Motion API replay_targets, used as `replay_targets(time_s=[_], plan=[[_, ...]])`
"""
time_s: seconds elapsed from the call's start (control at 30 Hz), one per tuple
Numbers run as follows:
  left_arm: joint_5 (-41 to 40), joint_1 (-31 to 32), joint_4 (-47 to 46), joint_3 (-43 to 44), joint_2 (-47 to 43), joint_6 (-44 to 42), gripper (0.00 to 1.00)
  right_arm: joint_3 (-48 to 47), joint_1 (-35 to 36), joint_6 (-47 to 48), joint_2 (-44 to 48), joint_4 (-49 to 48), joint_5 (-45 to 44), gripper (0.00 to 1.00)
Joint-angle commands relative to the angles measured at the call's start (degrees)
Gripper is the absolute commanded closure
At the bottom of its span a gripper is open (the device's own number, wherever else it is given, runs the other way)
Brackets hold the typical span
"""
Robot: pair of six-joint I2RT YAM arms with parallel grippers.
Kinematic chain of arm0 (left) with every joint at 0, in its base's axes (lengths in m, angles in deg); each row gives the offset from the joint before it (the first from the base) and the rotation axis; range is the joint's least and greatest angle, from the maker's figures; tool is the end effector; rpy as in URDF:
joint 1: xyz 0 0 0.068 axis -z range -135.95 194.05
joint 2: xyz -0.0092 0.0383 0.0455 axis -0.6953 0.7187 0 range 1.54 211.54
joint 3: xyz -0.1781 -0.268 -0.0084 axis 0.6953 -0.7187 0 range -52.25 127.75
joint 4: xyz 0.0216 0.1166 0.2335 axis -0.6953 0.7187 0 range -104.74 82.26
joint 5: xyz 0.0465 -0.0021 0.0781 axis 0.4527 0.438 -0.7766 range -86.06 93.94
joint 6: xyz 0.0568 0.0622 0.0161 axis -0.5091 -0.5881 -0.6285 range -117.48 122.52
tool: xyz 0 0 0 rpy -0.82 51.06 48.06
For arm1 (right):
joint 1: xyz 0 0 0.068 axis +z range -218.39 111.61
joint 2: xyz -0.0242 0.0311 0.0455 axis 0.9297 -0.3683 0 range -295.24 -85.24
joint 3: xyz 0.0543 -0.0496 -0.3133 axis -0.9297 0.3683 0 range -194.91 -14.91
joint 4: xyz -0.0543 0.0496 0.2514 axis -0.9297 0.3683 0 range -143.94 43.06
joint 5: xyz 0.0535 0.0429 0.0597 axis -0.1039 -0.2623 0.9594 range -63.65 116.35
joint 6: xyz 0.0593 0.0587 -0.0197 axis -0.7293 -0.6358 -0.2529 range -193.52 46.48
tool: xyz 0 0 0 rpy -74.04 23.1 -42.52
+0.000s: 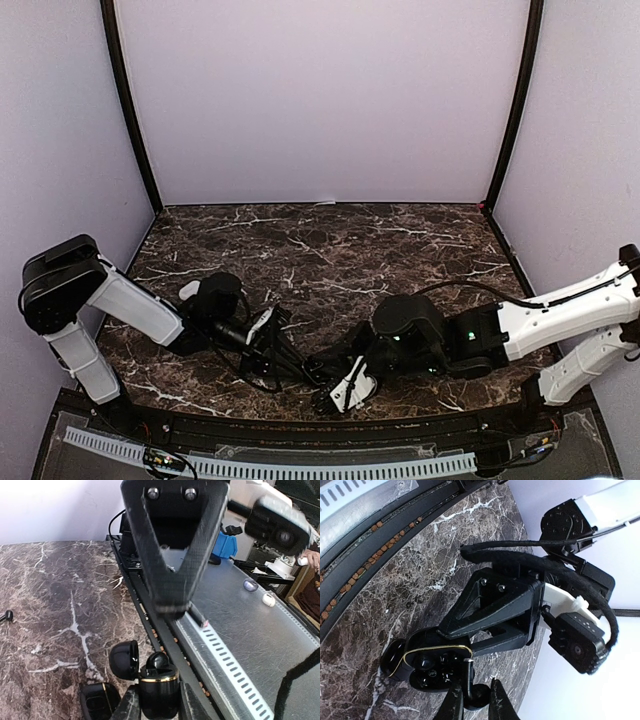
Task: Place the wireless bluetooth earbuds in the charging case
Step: Insert the right earbud into the right side groove of the charging case, then pick up the left earbud from the center of the board.
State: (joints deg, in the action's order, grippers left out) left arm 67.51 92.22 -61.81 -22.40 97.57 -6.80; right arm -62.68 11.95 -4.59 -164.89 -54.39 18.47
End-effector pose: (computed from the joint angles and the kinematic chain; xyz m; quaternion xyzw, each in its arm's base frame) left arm 0.1556 -0.2753 0.1907 0.6009 0.4603 -0.5686 0.3221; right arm 0.0657 0.3244 0.2664 -0.8301 0.2630 -0.0111 0.4916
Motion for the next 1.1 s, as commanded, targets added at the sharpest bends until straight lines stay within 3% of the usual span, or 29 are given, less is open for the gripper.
replay_targets(time_s=[0.0, 0.17, 0.33, 0.6, 0.77, 1.07], plan=[[-4.0, 0.02, 3.11, -0.23, -2.43, -2.37, 0.86, 4.21, -1.61, -9.68, 4.45, -3.48, 2.85, 0.97], [-10.25, -2.03, 1.81, -1.86, -4.62, -0.31, 0.86, 11.71, -3.04, -20.1, 8.56, -8.5, 3.22, 0.97], [-15.22, -8.01, -11.04, -7.46, -7.63, 8.83, 0.86, 18.38, -4.57, -31.43, 10.35, -16.68, 2.29, 0.98], [-28.56, -10.09, -17.53, -14.34, -14.28, 9.53, 0.87, 21.49, -8.18, -51.93, 4.32, -23.84, 0.33, 0.98], [-33.42, -10.27, -18.37, -16.37, -17.2, 9.08, 0.86, 20.84, -8.65, -58.25, -0.03, -24.27, -0.84, 0.97], [-31.57, -10.23, -18.43, -16.06, -16.82, 9.22, 0.86, 16.77, -9.1, -61.28, -6.57, -18.39, -1.54, 0.95]])
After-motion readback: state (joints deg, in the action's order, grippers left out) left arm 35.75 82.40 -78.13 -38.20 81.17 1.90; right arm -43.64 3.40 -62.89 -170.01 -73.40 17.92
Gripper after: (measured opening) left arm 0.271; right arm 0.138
